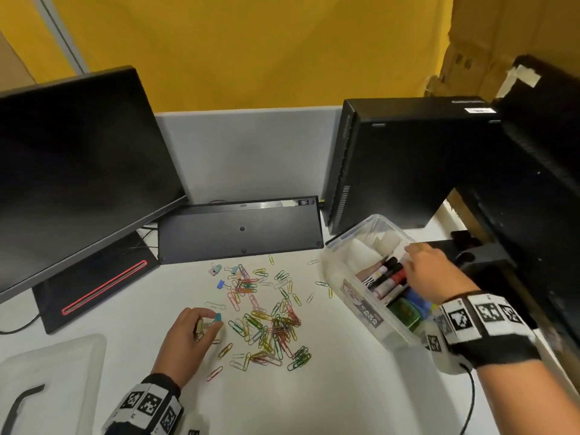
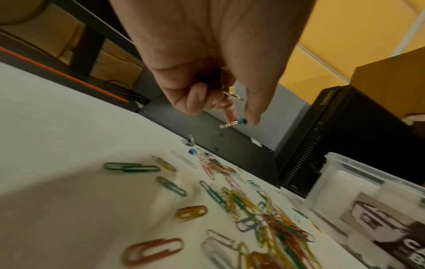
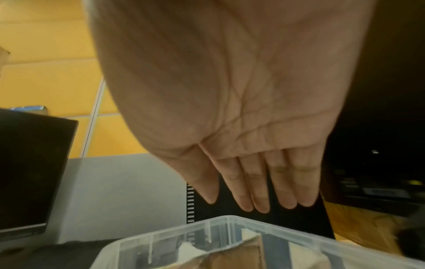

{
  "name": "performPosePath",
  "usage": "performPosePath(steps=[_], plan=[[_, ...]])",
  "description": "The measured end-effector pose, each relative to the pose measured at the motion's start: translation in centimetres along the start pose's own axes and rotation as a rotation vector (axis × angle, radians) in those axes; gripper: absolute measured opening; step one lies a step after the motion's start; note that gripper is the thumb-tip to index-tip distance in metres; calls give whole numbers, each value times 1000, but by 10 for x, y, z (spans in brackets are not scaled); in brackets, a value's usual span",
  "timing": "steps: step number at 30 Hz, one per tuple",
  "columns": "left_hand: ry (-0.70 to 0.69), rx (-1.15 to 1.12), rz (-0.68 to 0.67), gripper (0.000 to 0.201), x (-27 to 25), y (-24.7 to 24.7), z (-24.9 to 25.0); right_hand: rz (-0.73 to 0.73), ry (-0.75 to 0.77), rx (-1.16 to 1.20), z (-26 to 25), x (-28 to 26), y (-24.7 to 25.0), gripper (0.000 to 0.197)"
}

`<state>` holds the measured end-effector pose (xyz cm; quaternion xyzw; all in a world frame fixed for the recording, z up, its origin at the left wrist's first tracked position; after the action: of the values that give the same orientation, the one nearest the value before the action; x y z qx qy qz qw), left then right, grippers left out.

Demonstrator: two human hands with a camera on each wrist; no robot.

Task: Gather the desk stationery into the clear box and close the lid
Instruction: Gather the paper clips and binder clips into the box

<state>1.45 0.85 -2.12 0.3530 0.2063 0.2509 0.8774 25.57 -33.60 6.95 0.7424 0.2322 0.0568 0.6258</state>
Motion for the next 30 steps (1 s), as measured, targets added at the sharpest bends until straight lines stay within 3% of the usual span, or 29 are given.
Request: performPosePath(steps=[5,10,14,20,25,30], plan=[[-144,3,-60,12,8,-20,52,11,-86,14,38,-19,-25,53],[-300,47,-150,16,23,-46,135,177,-133,29,51,-20,-49,60],[-408,269,-187,24,40,-77,208,307,-121,48,49,-23,-59,58],[-544,612,-233,28,71,-136,297,263,-142,-34,48,-19,-60,61],[-583,724,-336,32,86,-170,330,276,-141,-30,48,-18,-62,64],[-560,651,-410,39,92,-177,333,279,-136,-6,47,-20,-62,65]])
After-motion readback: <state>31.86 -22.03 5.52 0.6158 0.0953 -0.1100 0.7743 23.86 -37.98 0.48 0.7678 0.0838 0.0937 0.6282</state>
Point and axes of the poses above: each hand's wrist, its own x-axis towards the middle knuckle, its own y-axis out of the back of the hand, z = x × y, the point moved 2 cm from there along x, towards the middle knuckle, and after that the axes turned 9 degrees about y, right-handed, at the moved point
